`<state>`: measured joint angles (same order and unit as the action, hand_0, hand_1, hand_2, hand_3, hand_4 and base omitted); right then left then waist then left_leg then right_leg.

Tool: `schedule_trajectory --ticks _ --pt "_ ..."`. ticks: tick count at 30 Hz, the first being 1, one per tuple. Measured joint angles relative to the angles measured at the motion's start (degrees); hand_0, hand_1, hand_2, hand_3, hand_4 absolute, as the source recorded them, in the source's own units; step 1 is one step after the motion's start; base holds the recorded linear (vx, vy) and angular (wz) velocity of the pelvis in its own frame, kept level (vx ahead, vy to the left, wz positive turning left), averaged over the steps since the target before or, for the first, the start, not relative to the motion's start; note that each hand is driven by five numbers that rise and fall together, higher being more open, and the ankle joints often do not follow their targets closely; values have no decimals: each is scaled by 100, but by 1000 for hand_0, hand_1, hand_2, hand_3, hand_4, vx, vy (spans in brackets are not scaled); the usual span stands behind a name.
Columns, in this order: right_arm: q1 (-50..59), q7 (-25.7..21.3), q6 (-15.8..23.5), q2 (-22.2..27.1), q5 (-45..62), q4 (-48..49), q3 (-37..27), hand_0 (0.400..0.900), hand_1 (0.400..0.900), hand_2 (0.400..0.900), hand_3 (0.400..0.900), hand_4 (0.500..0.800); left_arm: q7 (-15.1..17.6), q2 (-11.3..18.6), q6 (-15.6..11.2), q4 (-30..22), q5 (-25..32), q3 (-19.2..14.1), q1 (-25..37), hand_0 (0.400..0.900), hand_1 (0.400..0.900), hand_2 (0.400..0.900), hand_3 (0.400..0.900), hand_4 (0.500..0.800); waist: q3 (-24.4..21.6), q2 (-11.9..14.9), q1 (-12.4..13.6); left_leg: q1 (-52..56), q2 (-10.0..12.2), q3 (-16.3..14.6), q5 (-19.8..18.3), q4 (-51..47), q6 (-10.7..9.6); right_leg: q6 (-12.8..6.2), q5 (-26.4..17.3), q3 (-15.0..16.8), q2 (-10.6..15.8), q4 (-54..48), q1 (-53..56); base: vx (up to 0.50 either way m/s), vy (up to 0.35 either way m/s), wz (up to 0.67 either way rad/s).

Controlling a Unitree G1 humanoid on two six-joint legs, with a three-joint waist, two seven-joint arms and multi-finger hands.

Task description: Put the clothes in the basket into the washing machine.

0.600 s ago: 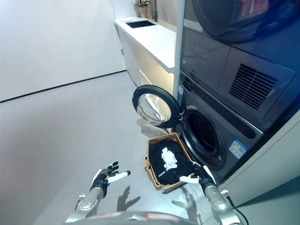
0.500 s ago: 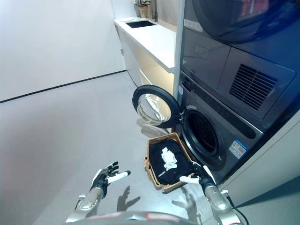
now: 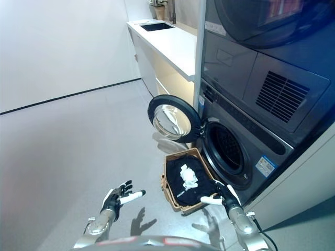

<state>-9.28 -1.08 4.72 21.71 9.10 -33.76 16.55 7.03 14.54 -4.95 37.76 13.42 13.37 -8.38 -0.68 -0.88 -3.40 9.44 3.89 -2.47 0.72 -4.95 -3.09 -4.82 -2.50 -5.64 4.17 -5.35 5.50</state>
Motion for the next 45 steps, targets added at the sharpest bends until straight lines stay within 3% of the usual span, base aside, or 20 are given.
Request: schedule_trajectory --ticks 8,12,14,18,21,24,25,26,32,33,36,37,38,40,43,45 --pt "2 3 -1 12 98 1 -9 900 900 900 900 800 -6 5 35 17 16 230 68 900 900 900 900 800 -1 -8 -80 -71 38 31 -17 60 -19 11 8 -14 -64 51 -33 6 -116 8" --pt "0 -3 -1 27 100 0 -28 900 900 900 900 800 -10 -5 85 191 20 322 293 900 900 900 900 800 96 35 -111 -221 135 100 -134 412 -134 133 178 -11 -151 353 -171 34 -191 5" --pt "1 -10 4 59 100 2 -55 900 900 900 900 800 -15 -31 103 305 37 330 361 900 900 900 900 800 184 23 -83 -275 282 154 -269 710 -255 271 351 2 -290 716 -246 38 -183 10" --pt "14 -56 4 105 100 3 -130 900 900 900 900 800 -37 -11 130 596 196 417 664 900 900 900 900 800 465 293 -50 -998 191 517 -301 2206 -321 508 731 19 -244 1421 -533 28 -93 11" --pt "6 -165 0 196 102 -8 -296 900 900 900 900 800 -78 -123 149 644 246 529 698 900 900 900 900 800 602 378 -55 -1595 97 737 35 3044 -403 703 700 46 -188 1409 -525 101 -16 -18" --pt "46 -267 6 273 102 -58 -303 900 900 900 900 800 -54 -229 147 745 281 626 717 900 900 900 900 800 587 339 7 -1693 89 642 77 1924 -306 722 692 123 -133 946 -516 168 43 -29" --pt "95 -263 17 363 105 -46 -303 900 900 900 900 800 -33 -340 148 786 293 601 776 900 900 900 900 800 641 53 84 -1658 431 609 117 1288 -244 759 733 8 -501 1592 -599 170 67 -28" --pt "89 -249 21 408 103 10 -293 900 900 900 900 800 -31 -335 124 693 294 599 770 900 900 900 900 800 680 -65 115 -1625 617 599 110 1039 -253 817 924 -137 -643 2331 -755 249 116 -41" --pt "89 -249 21 408 103 10 -293 900 900 900 900 800 -31 -335 124 693 294 599 770 900 900 900 900 800 680 -65 115 -1625 617 599 110 1039 -253 817 924 -137 -643 2331 -755 205 156 -37" --pt "43 -343 2 208 104 -138 -200 900 900 900 900 800 1 -241 200 769 403 685 791 900 900 900 900 800 894 72 161 -1900 490 527 597 1058 -104 934 1919 261 -471 2522 -327 248 252 -26" --pt "163 -336 1 205 100 -145 -201 900 900 900 900 800 112 -238 193 748 521 680 737 900 900 900 900 800 720 -110 321 -1843 543 419 620 918 -129 676 2081 696 -480 2508 -351 233 292 -34" --pt "271 -335 -3 148 99 -147 -193 900 900 900 900 800 166 -196 192 753 524 646 748 900 900 900 900 800 694 -100 337 -1779 422 395 860 899 -276 558 2152 885 -344 2501 -321 238 295 -18" --pt "326 -343 1 84 98 -140 -157 900 900 900 900 800 221 -151 191 743 526 607 747 900 900 900 900 800 600 10 312 -1729 229 329 806 876 -252 414 2132 991 -149 2427 -317 223 261 -7" --pt "399 -373 1 -57 99 -123 -74 900 900 900 900 800 284 -23 167 730 521 549 937 900 900 900 900 800 518 238 298 -1718 -136 160 680 959 -43 25 1956 954 304 2079 -138 243 272 -11" --pt "622 -342 16 -216 96 -129 114 900 900 900 900 800 328 99 7 634 517 416 1173 900 900 900 900 800 473 370 368 -1725 -389 18 466 1058 164 -150 1831 939 681 1975 31 198 309 -10" --pt "808 -335 11 -343 98 -155 193 900 900 900 900 800 394 199 -74 557 514 413 1317 900 900 900 900 800 425 394 494 -1780 -507 -48 353 1065 215 -370 1641 897 772 1784 50 165 293 12"
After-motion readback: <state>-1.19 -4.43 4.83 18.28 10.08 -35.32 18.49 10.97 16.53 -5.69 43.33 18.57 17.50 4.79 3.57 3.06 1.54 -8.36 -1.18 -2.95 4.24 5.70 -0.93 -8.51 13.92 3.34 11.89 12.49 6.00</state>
